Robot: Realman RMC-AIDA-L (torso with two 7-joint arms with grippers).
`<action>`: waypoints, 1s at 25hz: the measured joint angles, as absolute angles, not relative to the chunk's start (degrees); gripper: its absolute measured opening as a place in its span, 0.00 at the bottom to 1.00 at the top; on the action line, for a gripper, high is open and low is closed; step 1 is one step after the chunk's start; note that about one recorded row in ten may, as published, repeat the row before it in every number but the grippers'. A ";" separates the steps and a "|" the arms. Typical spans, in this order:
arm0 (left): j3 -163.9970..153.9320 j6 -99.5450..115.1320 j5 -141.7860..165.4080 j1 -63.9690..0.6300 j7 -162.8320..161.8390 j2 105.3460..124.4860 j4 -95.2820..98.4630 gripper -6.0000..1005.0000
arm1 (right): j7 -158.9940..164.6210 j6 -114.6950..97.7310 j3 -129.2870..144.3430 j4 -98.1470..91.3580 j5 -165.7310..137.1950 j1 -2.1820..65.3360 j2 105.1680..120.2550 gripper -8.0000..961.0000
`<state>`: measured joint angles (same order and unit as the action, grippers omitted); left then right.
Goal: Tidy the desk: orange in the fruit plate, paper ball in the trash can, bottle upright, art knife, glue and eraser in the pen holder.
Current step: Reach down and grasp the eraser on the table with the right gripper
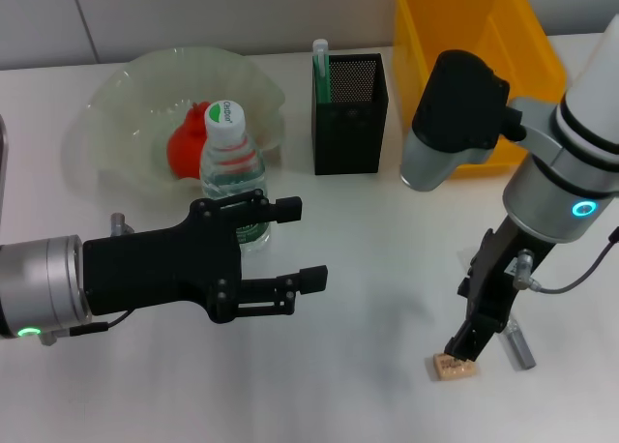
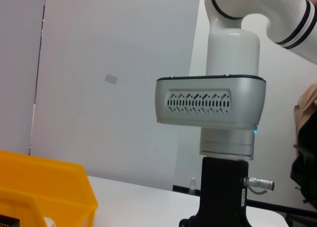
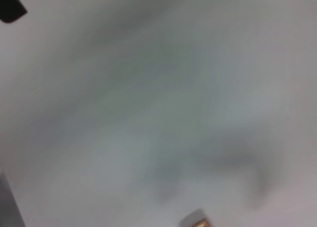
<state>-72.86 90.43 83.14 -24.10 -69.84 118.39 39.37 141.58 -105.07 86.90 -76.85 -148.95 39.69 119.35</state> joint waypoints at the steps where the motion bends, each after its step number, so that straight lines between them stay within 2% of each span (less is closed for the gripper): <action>1: -72.86 90.43 83.14 -24.11 -69.83 118.39 39.37 0.81 | 141.58 -105.06 86.90 -76.85 -148.95 39.69 119.35 0.82; 25: -72.86 90.51 83.14 -23.46 -69.16 118.47 39.28 0.81 | 144.26 -100.58 95.61 -71.58 -148.34 41.51 119.62 0.82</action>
<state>-72.86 90.51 83.14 -23.46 -69.16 118.47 39.28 144.26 -100.58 95.61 -71.58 -148.34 41.51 119.62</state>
